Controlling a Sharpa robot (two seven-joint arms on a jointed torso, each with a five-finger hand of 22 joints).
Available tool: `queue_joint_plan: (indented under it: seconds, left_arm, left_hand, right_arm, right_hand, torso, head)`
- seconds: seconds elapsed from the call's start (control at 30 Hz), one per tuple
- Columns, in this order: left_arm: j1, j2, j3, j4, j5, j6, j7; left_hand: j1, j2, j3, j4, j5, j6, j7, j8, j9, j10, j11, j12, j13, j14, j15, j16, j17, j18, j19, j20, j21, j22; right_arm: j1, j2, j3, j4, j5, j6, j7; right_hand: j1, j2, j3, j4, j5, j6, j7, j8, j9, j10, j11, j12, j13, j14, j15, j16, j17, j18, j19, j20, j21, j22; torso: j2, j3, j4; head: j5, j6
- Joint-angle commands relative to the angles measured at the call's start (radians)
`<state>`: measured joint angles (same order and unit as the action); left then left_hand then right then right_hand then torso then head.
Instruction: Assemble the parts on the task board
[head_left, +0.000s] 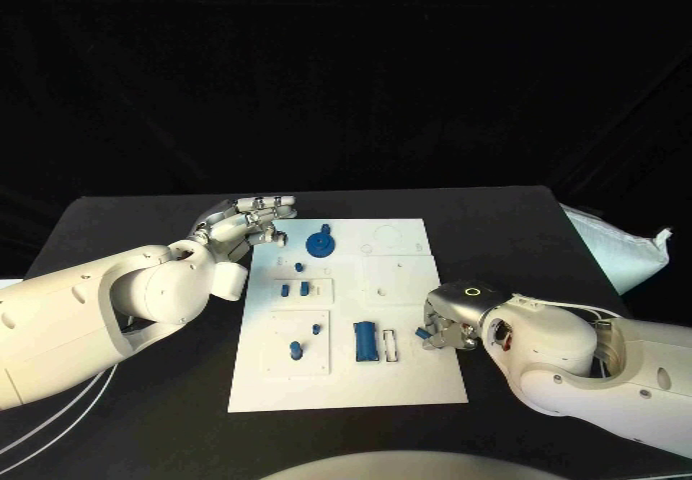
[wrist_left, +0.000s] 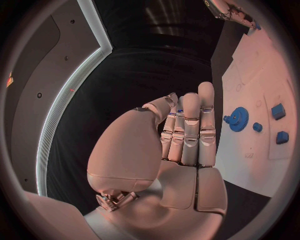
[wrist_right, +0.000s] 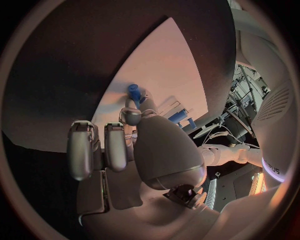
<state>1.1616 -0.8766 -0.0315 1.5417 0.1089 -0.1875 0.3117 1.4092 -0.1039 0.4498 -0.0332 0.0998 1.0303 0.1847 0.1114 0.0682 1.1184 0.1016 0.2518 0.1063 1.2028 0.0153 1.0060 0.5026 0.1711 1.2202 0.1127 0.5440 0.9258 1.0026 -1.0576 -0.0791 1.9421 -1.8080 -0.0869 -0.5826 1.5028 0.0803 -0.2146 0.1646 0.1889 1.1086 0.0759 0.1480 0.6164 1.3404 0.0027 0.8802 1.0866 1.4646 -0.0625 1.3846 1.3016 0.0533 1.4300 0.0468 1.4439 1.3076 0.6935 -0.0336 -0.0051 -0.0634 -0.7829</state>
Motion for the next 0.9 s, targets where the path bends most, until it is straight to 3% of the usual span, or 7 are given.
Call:
queue_joint_plan:
  seconds: [0.03,0.13,0.33,0.47,0.6,0.9]
  left_arm:
    - [0.000,0.000,0.001,0.003,-0.007,0.019,0.002]
    - [0.000,0.000,0.001,0.003,-0.007,0.019,0.002]
    - [0.000,0.002,0.001,0.002,-0.008,0.020,0.001]
    - [0.000,0.002,0.001,0.002,-0.008,0.020,0.001]
    - [0.000,0.002,0.001,0.002,-0.008,0.020,0.000]
    - [0.000,0.002,0.001,0.004,-0.008,0.020,0.000]
  left_hand:
    - [0.005,0.005,-0.001,-0.005,0.003,-0.005,-0.002,0.006,0.000,-0.008,0.002,0.005,0.001,-0.005,0.000,0.004,-0.001,0.011,-0.006,0.000,0.000,0.001]
    - [0.005,0.005,-0.001,-0.005,0.003,-0.005,-0.002,0.006,0.000,-0.008,0.002,0.005,0.001,-0.005,0.000,0.004,-0.001,0.011,-0.006,0.000,0.000,0.001]
    - [0.005,0.005,-0.001,-0.005,0.003,-0.005,-0.002,0.006,0.000,-0.008,0.002,0.005,0.001,-0.005,0.000,0.004,-0.001,0.011,-0.006,0.000,0.000,0.001]
    - [0.006,0.005,-0.001,-0.006,0.003,-0.005,-0.002,0.006,0.000,-0.009,0.002,0.006,0.002,-0.005,0.000,0.004,-0.001,0.011,-0.006,0.000,0.000,0.001]
    - [0.006,0.005,-0.001,-0.006,0.003,-0.005,-0.002,0.006,0.000,-0.009,0.002,0.006,0.002,-0.005,0.000,0.004,-0.001,0.011,-0.006,0.000,0.000,0.001]
    - [0.006,0.005,-0.001,-0.006,0.003,-0.005,-0.002,0.006,0.000,-0.009,0.002,0.006,0.002,-0.005,0.000,0.004,-0.001,0.011,-0.006,0.000,0.000,0.001]
  right_arm:
    - [-0.020,-0.007,-0.017,-0.011,0.031,0.008,-0.030]
    - [-0.019,-0.019,-0.015,0.007,0.121,-0.076,-0.027]
    - [-0.001,-0.041,-0.010,0.040,0.309,-0.210,-0.003]
    - [0.012,-0.048,-0.008,0.052,0.388,-0.263,0.010]
    - [0.018,-0.049,-0.007,0.056,0.448,-0.295,0.018]
    - [0.021,-0.026,-0.007,0.049,0.522,-0.289,0.016]
  right_hand:
    - [0.054,0.039,0.090,-0.068,0.015,0.009,-0.001,0.002,-0.342,-0.001,-0.009,-0.004,0.001,0.056,-0.009,-0.001,0.003,-0.002,0.001,-0.005,0.001,0.063]
    - [0.068,0.045,0.134,-0.083,0.027,0.008,0.002,-0.003,-0.343,-0.001,-0.008,-0.007,0.000,0.057,-0.009,0.000,0.006,-0.003,0.003,-0.006,0.003,0.066]
    - [0.054,0.022,0.219,-0.099,0.040,0.005,0.008,-0.010,-0.342,-0.002,-0.002,-0.016,-0.006,0.057,-0.004,-0.001,0.007,-0.003,0.005,-0.003,0.005,0.069]
    - [0.000,-0.026,0.340,-0.109,0.038,0.005,0.009,-0.017,-0.340,0.002,-0.001,-0.016,-0.005,0.057,-0.004,-0.002,0.007,-0.004,0.006,0.002,0.006,0.071]
    - [-0.056,-0.064,0.431,-0.107,0.031,0.010,0.010,-0.018,-0.336,0.005,0.001,-0.013,-0.001,0.057,-0.005,-0.003,0.008,-0.003,0.007,0.001,0.006,0.073]
    - [-0.122,-0.106,0.467,-0.092,0.032,0.014,0.006,-0.018,-0.332,0.012,-0.002,-0.003,0.006,0.058,-0.003,-0.001,0.011,-0.004,0.009,0.001,0.008,0.076]
  torso:
    - [0.000,0.0001,0.0002]
    - [0.000,0.0000,-0.0001]
    - [0.000,-0.0008,0.0005]
    - [0.000,-0.0005,0.0009]
    - [0.001,-0.0007,0.0013]
    - [0.000,-0.0016,0.0007]
  head:
    - [0.001,0.000]
    - [0.001,0.000]
    - [-0.001,0.001]
    - [0.000,0.002]
    - [0.000,0.001]
    - [0.003,-0.002]
